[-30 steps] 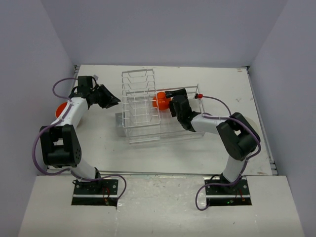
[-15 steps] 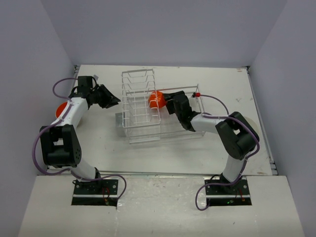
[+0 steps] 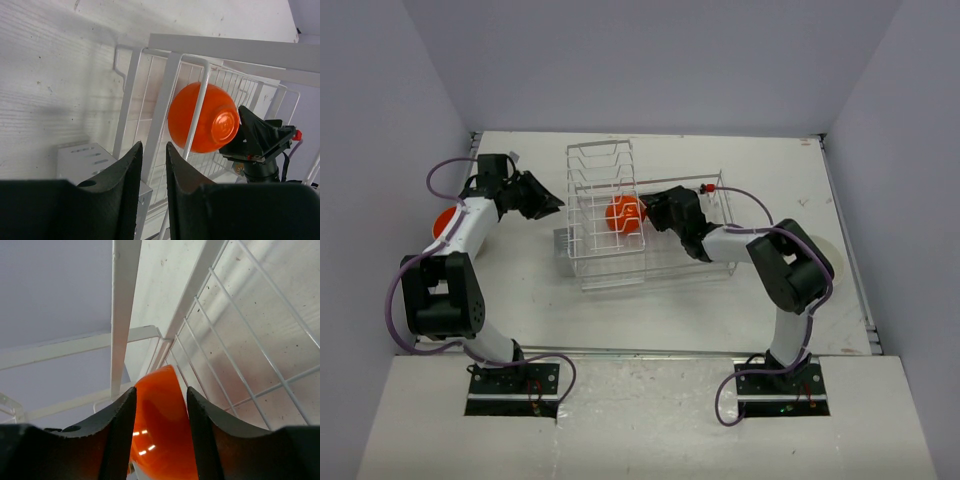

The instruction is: Unload the bowls from the dish rack

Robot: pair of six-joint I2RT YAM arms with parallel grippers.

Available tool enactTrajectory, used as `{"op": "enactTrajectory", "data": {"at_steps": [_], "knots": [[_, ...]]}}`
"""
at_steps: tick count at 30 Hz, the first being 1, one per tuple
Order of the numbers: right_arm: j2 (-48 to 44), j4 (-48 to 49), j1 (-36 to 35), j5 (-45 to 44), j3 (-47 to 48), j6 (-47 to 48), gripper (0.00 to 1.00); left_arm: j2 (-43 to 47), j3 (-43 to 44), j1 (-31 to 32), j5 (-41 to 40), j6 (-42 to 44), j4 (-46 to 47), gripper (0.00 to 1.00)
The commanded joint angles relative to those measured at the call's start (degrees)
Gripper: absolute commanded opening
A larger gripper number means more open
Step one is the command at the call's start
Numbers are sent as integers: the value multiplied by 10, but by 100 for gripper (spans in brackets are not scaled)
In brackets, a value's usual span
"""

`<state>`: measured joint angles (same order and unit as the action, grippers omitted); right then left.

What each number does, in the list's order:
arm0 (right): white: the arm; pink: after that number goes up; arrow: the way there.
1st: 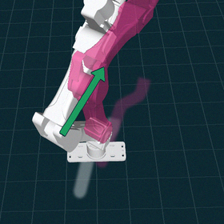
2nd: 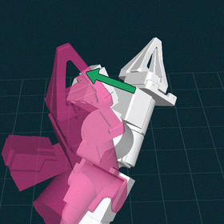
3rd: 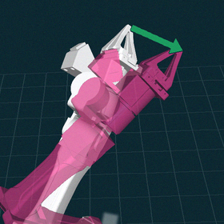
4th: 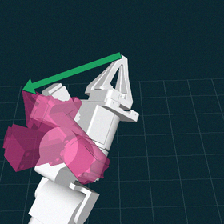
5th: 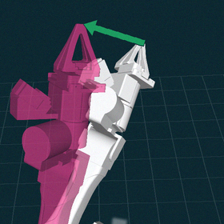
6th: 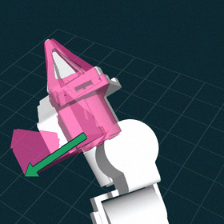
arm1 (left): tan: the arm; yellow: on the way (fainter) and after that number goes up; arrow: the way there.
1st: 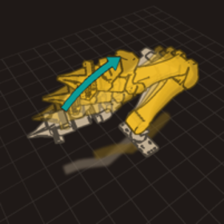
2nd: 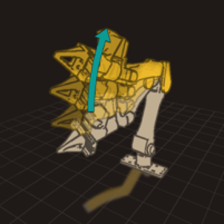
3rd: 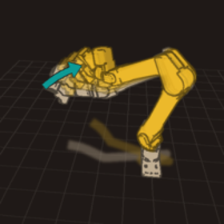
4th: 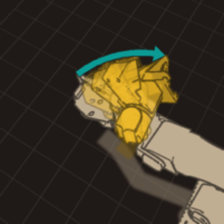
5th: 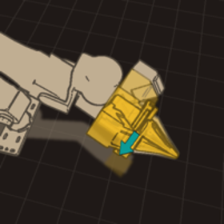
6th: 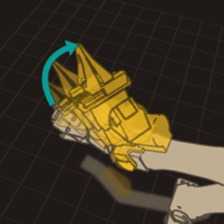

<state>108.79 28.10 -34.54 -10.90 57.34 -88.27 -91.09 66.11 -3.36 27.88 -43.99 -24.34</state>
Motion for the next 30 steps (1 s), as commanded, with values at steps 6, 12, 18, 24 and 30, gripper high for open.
{"op": "enactTrajectory", "data": {"at_steps": [6, 12, 18, 24, 30], "knots": [[7, 48, 4, 69, 36, 27, 46, 0, 18, -4, 7, -11, 31, 27], [-1, 44, 5, 110, 26, 48, 56, 0, 20, -4, 5, -10, 32, 27], [-38, -94, 11, 155, 50, 150, 61, -1, 22, -6, -9, 0, 22, 27], [-56, -261, 22, 245, 114, 287, 64, 4, 20, -6, -7, 2, 17, 28], [-66, -306, 46, 356, 121, 335, 63, -11, 38, -6, 10, 24, -11, 13]]}}
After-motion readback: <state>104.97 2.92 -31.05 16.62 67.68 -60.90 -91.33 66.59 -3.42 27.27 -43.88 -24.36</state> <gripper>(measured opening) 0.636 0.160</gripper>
